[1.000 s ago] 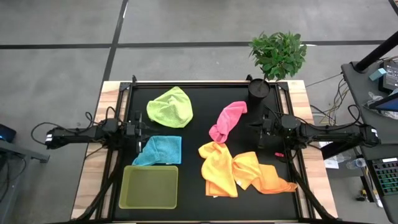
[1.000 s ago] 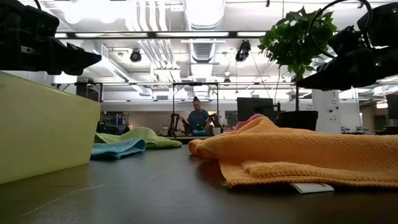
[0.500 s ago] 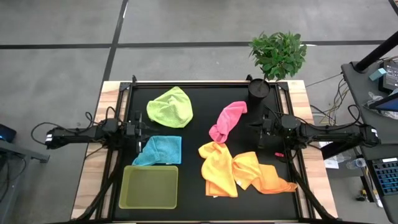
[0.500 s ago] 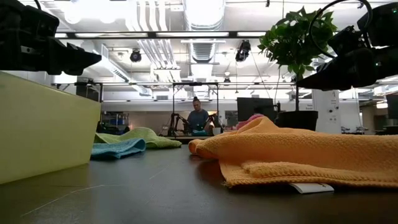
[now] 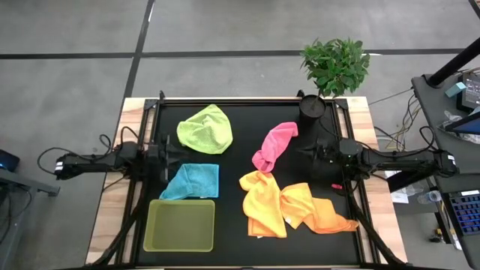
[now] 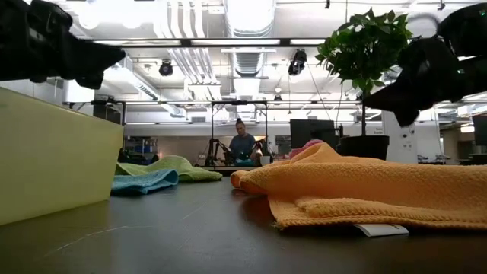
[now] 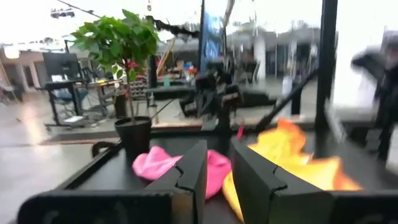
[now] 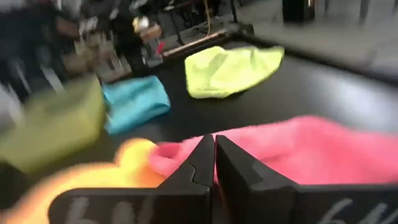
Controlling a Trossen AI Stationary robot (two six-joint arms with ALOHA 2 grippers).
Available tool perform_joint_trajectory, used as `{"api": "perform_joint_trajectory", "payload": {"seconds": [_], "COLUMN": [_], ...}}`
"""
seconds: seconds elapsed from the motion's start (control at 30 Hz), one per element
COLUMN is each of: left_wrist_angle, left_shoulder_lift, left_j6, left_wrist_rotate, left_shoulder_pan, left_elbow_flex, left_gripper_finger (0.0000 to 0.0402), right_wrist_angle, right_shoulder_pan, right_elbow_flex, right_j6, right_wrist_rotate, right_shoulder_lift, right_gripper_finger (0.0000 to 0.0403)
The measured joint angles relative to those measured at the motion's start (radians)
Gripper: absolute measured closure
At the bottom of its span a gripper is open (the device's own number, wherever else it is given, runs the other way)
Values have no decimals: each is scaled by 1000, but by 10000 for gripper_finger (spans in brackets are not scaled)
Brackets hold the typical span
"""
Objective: Fold microfiber towels
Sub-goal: Fold the green microfiber towel
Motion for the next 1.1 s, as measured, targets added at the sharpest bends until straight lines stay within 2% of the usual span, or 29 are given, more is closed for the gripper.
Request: {"api": "perform_joint_trajectory", "payload": {"seconds": [0.07,0.13,0.27,0.4,0.57,0.8,0.9,1.1], "left_wrist_angle": [6,24,27,33,69,159,213,298], "left_shoulder_lift": [-3,-3,-2,-1,-1,2,2,5], "left_j6": [-48,-53,-56,-147,-170,-363,-367,-368], "left_wrist_rotate": [0,1,1,2,2,2,2,0], "left_shoulder_pan": [0,0,0,0,0,0,0,0], "left_elbow_flex": [0,0,0,0,0,0,0,0], "left_gripper_finger": [343,343,343,343,343,343,343,343], "right_wrist_angle": [0,0,0,0,0,20,69,218], "right_shoulder_pan": [-1,0,0,0,0,-1,-1,-1], "right_elbow_flex": [0,0,0,0,0,0,0,0], "right_j6": [144,201,205,206,211,157,128,-32], "right_wrist_rotate": [4,10,10,10,11,95,111,110], "right_shoulder_lift": [0,0,0,0,0,0,0,0], "right_gripper_finger": [394,394,394,394,394,394,394,394]}}
